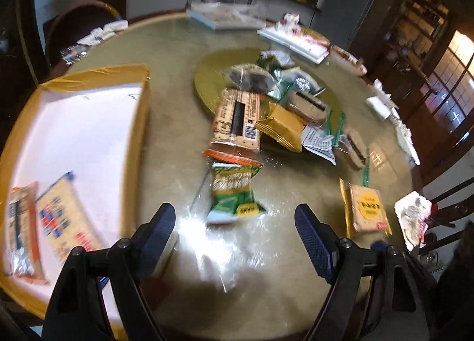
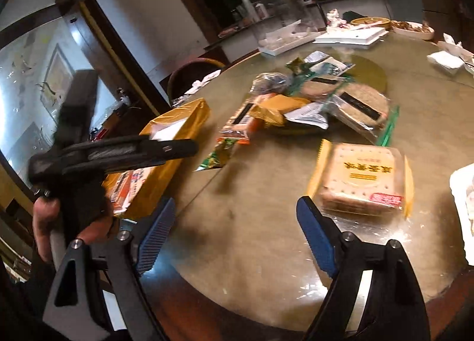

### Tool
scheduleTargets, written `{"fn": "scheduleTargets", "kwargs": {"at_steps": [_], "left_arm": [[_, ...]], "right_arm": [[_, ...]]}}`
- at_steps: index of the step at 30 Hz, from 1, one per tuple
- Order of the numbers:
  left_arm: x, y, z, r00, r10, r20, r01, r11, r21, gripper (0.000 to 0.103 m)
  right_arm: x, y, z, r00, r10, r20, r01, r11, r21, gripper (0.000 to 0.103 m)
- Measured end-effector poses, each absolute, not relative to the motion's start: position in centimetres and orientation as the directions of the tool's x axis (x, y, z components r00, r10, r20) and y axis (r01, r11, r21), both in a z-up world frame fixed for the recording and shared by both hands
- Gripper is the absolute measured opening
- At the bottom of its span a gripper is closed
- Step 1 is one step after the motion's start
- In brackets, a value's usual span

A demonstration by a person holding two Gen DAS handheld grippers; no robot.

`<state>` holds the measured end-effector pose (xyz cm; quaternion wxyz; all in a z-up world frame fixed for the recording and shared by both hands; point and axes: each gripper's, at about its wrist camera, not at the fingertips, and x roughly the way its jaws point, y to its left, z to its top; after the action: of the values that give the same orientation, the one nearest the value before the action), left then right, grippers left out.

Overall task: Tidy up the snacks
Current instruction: 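Grasp the green pea snack bag with left tool while right grasps the yellow cracker pack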

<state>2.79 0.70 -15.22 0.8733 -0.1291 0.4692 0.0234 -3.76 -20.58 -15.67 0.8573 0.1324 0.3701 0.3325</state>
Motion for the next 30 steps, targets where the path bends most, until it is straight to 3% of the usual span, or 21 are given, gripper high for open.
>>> {"fn": "scheduleTargets", "kwargs": {"at_steps": [7, 10, 12, 14, 24, 30], "left_arm": [[6.6, -0.5, -17.7, 0.503, 0.0, -0.864, -0.185, 0.977, -0.108, 0.078], [6.7, -0.5, -18.5, 0.471, 0.013, -0.882, -0.202, 0.975, -0.094, 0.054], [6.3, -0.3, -18.8, 0.464, 0.017, -0.886, -0.208, 0.974, -0.091, 0.049], [5.4, -0.4, -18.9, 0.472, 0.05, -0.88, -0.218, 0.974, -0.062, 0.033], [-0.7, 0.1, -18.5, 0.518, -0.001, -0.856, -0.204, 0.971, -0.124, 0.029], [-3.3, 0.8, -18.2, 0.53, -0.057, -0.846, -0.213, 0.957, -0.198, 0.029]], "right_arm": [[-3.3, -21.6, -15.9, 0.527, 0.621, -0.58, -0.434, 0.783, 0.445, 0.082], [-3.1, -21.8, -15.4, 0.534, 0.609, -0.587, -0.439, 0.793, 0.423, 0.082], [-2.5, -22.2, -15.1, 0.535, 0.6, -0.594, -0.431, 0.799, 0.419, 0.082], [-0.8, -22.6, -14.6, 0.532, 0.586, -0.611, -0.425, 0.809, 0.407, 0.082], [7.3, -20.9, -16.3, 0.465, 0.419, -0.78, -0.43, 0.877, 0.215, 0.082], [6.0, -21.6, -17.7, 0.379, 0.45, -0.809, -0.417, 0.863, 0.285, 0.082]]}}
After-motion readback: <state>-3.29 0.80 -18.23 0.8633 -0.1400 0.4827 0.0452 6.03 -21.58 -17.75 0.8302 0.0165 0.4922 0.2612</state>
